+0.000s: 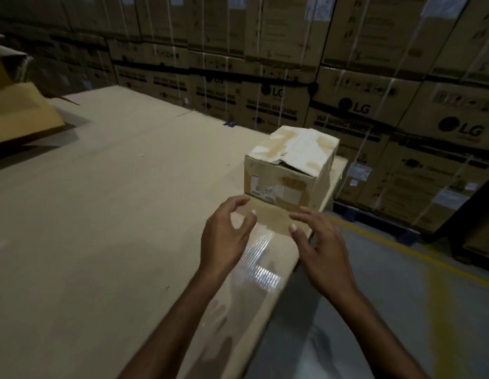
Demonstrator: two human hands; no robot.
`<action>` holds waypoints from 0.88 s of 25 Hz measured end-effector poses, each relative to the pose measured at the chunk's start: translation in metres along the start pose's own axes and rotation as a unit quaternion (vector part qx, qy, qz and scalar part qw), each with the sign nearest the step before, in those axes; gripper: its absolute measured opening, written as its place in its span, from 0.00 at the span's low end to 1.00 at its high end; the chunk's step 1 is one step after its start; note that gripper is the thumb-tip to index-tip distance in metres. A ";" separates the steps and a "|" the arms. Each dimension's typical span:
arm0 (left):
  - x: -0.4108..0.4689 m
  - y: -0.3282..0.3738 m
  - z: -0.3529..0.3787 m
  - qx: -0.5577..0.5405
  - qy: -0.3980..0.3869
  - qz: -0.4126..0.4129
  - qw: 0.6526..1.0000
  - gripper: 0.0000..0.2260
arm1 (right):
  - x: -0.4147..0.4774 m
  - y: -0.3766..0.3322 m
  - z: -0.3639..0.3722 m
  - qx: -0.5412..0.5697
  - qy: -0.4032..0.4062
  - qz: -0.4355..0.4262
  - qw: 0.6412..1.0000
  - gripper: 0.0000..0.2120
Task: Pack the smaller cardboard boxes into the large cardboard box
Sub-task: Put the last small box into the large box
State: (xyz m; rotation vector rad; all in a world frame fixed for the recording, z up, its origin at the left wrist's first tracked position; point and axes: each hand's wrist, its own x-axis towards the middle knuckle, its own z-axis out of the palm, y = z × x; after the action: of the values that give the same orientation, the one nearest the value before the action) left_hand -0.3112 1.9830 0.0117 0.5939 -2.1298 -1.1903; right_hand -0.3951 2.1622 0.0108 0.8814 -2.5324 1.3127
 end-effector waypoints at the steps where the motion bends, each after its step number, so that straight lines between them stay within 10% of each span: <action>1: 0.029 0.002 0.017 0.003 -0.001 0.012 1.000 0.14 | 0.028 0.016 0.003 -0.001 0.011 0.005 1.000 0.12; 10: 0.244 -0.020 0.154 0.208 -0.049 -0.047 0.976 0.22 | 0.210 0.120 0.042 -0.114 -0.068 0.082 0.988 0.26; 14: 0.276 -0.049 0.161 0.144 -0.028 -0.152 0.977 0.37 | 0.233 0.123 0.048 0.008 0.042 0.159 0.986 0.18; 16: 0.277 -0.052 0.158 0.082 -0.024 -0.191 0.978 0.43 | 0.245 0.126 0.047 0.092 0.030 0.217 0.971 0.31; 22: 0.215 -0.028 0.107 0.012 0.068 -0.195 0.978 0.27 | 0.227 0.123 0.024 0.204 -0.056 0.178 0.961 0.36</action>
State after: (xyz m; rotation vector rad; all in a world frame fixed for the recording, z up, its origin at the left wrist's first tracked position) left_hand -0.5360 1.8935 0.0085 1.1106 -1.9681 -1.2851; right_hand -0.6467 2.1001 -0.0004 0.5860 -2.6399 2.0007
